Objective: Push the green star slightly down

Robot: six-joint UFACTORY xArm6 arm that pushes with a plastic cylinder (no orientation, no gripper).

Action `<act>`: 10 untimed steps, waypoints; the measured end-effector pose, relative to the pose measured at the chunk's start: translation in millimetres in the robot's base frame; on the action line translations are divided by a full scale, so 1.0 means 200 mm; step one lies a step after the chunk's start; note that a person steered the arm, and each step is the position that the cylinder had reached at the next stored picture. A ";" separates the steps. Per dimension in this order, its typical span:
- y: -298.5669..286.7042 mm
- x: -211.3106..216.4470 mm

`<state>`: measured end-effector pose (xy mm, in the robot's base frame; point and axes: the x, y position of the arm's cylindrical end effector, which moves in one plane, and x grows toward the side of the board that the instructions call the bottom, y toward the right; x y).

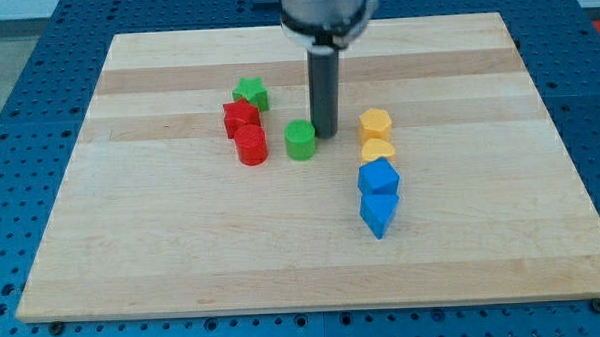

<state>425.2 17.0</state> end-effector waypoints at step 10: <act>-0.18 -0.25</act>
<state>374.6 -19.3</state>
